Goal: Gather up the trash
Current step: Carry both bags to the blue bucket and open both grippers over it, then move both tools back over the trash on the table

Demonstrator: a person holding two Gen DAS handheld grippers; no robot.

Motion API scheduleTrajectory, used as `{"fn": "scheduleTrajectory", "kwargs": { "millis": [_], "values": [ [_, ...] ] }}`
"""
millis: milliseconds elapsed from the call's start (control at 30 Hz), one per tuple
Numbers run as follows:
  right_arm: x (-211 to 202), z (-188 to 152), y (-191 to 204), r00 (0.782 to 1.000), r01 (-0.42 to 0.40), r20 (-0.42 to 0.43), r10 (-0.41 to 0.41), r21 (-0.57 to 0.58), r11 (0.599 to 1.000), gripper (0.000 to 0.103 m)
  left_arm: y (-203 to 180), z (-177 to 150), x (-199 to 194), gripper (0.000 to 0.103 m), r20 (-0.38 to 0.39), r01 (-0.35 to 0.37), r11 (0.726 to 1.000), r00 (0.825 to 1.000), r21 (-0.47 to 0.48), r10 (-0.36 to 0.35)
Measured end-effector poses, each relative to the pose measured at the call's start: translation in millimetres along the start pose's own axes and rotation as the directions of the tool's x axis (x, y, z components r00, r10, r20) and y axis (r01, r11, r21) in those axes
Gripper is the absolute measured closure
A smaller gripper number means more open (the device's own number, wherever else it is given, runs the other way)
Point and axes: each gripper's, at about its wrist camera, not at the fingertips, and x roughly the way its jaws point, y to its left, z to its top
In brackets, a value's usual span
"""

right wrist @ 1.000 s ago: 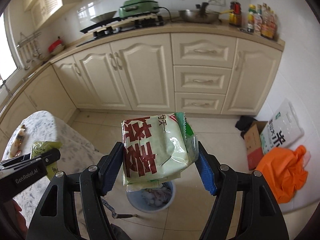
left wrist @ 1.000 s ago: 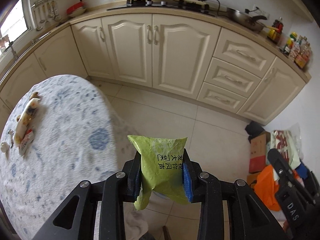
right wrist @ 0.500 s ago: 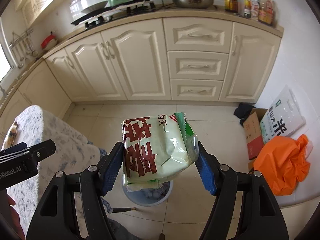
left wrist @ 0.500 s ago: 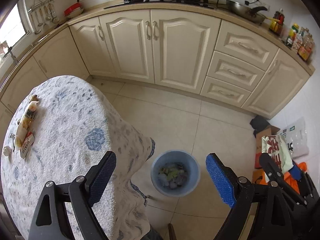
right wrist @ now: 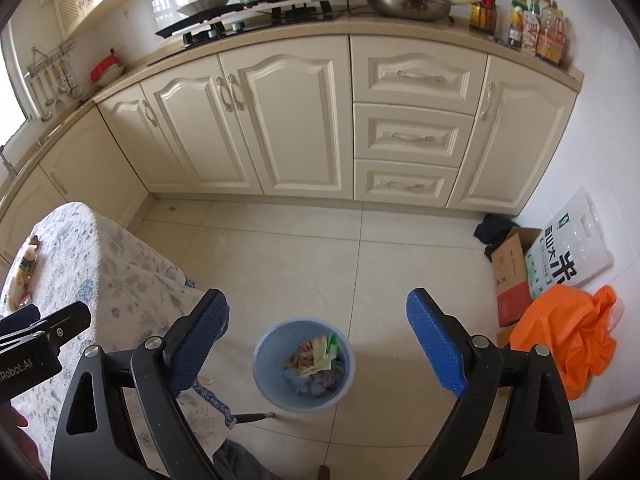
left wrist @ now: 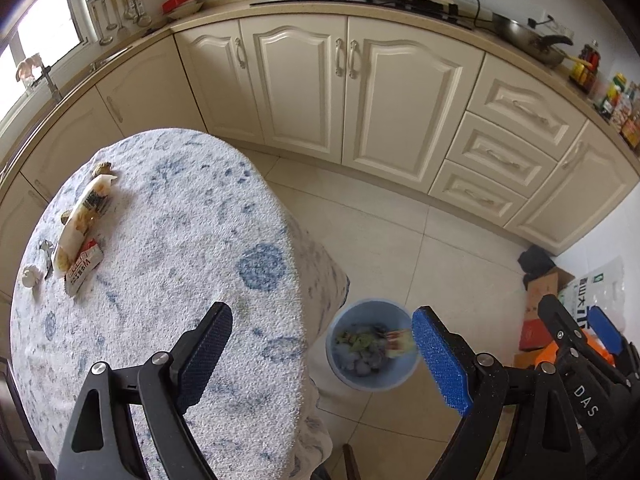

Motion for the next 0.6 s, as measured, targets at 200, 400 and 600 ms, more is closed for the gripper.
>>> {"fn": "scheduleTrajectory", "kwargs": {
  "millis": [200,400,600],
  "values": [
    [-1,-5,3,1.000,-0.017,-0.009,0.017,0.015,1.000,0.010,8,1,1,0.015,-0.020,0.023,0.999,1.000,-0.028,-0.023],
    [-10,-3,10,1.000,-0.023,0.012,0.023,0.003,1.000,0.010,17,1,-5,0.015,-0.013,0.017,0.999,1.000,-0.047,-0.018],
    [-21,-6,20,0.999,-0.031,0.027,0.031,-0.013,0.999,0.010,26,-6,-19,0.015,0.011,0.013,0.998,1.000,-0.062,-0.012]
  ]
}}
